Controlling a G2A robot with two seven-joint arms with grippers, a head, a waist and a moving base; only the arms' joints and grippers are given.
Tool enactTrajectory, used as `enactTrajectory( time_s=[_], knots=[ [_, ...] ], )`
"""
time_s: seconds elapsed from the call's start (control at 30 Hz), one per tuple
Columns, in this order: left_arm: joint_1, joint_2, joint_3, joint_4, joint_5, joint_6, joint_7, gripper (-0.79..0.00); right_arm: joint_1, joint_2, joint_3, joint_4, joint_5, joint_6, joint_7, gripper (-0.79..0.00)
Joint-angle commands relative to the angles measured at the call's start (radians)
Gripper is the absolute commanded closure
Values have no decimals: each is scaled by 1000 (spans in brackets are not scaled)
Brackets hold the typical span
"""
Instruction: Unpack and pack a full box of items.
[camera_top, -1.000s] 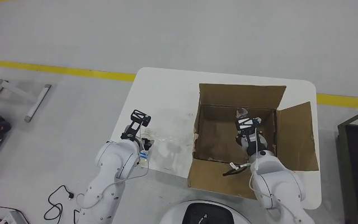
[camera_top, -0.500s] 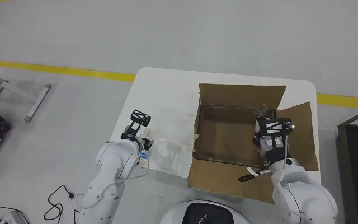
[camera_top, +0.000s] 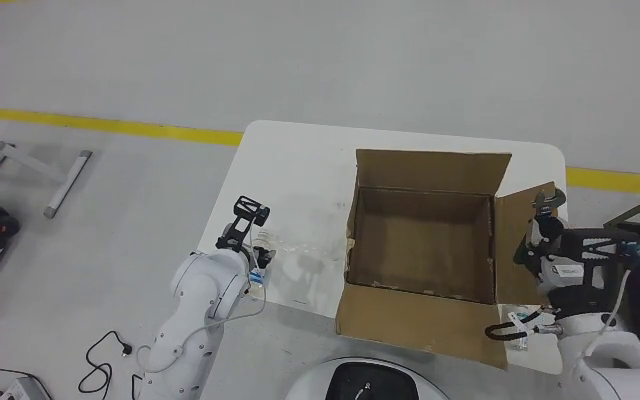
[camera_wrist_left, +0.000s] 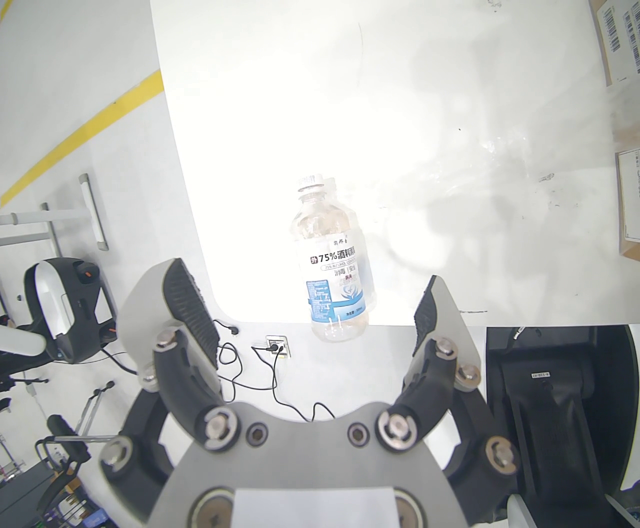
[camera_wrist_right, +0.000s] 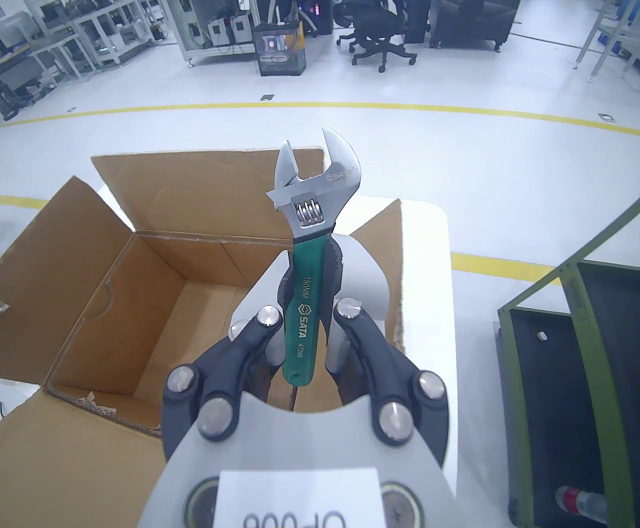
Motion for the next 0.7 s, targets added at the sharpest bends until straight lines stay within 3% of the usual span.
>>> enactTrajectory(
  time_s=[0.0, 0.67],
  knots=[
    [0, 0, 0, 0, 0, 0, 0, -785, -6, 2, 14, -4, 8, -7, 0, 0],
    [0, 0, 0, 0, 0, 0, 0, -785, -108, 22, 165, -35, 47, 36, -30, 0]
  ],
)
